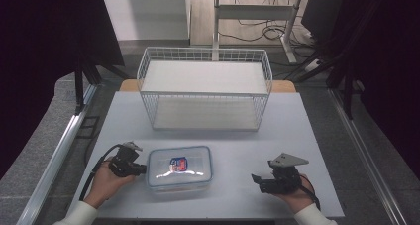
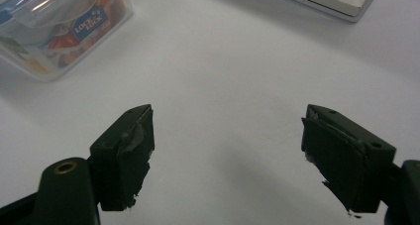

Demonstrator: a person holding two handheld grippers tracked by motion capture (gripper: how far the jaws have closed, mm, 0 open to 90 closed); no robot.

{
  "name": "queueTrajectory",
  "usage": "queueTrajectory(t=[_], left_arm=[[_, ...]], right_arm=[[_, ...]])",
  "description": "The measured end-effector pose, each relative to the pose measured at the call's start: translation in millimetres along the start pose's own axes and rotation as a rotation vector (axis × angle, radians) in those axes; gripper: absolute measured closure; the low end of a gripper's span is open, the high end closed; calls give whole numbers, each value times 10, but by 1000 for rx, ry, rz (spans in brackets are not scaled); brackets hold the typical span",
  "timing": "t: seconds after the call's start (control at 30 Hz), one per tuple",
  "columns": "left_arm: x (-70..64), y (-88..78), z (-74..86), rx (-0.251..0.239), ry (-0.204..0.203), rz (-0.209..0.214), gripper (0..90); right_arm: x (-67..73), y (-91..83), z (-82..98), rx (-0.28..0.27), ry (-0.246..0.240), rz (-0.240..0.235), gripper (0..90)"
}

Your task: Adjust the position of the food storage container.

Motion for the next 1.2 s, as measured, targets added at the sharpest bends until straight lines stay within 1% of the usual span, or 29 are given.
queueTrajectory(t=[0.07,0.1,0.13,0.17,0.2,0.37,0.4,0.43,0.47,0.5,0.57,0.7,0.73,0.8,0.83,0.9,0.93,0.97,1.0,1.07,1.13,1.17,1.2], left_arm=[[-18,21,-36,3,8,-4,898],[-37,43,-72,5,14,-3,898],[-52,59,-93,1,11,0,898],[-62,72,-116,6,21,1,898],[-84,93,-145,3,18,6,898],[-175,173,-263,13,50,13,898],[-198,193,-290,8,47,16,898],[-213,205,-311,15,52,17,898],[-235,228,-339,8,48,19,898],[-235,228,-339,8,48,19,898],[-299,285,-417,14,61,27,898],[-380,360,-491,22,78,38,898],[-394,371,-505,28,90,41,898],[-426,394,-534,24,92,46,898],[-444,410,-548,19,86,52,897],[-450,416,-550,17,85,56,897],[-449,412,-545,14,86,64,897],[-445,401,-540,7,83,73,897],[-430,387,-538,-3,80,72,897],[-338,334,-511,-28,64,45,897],[-262,259,-483,-56,41,48,897],[-221,186,-464,-76,26,45,897],[-214,144,-459,-97,20,40,896]], right_arm=[[-4,0,2,2,-1,1,209],[-2,1,2,2,0,0,209],[0,4,3,3,0,0,209],[3,6,2,2,0,1,209],[5,6,3,3,-2,1,209],[-4,0,5,4,0,2,209],[-5,0,5,4,1,2,209],[-6,0,5,4,0,2,209],[-6,0,5,3,0,2,209],[-8,0,5,3,-4,2,209],[-4,2,5,2,-5,2,209],[-7,3,5,4,-6,4,208],[-10,4,4,3,-6,7,209],[-8,5,5,4,-2,7,208],[-8,5,5,4,-3,7,208],[-6,1,4,2,-5,7,208],[-5,-6,3,2,-7,8,209],[-3,-9,1,-2,-6,9,208],[-5,-12,0,-4,-8,12,208],[-8,-19,-1,-9,-8,15,208],[-12,-22,-6,-17,-13,19,208],[-11,-24,-10,-19,-16,18,207],[-6,-24,-17,-25,-20,16,206]])
Point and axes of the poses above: each handheld gripper's, and its own axes: y roughly forward along the jaws, z roughly out of its underside, x roughly to its left, the point moved 7 cm from there along y, roughly forward along the jaws
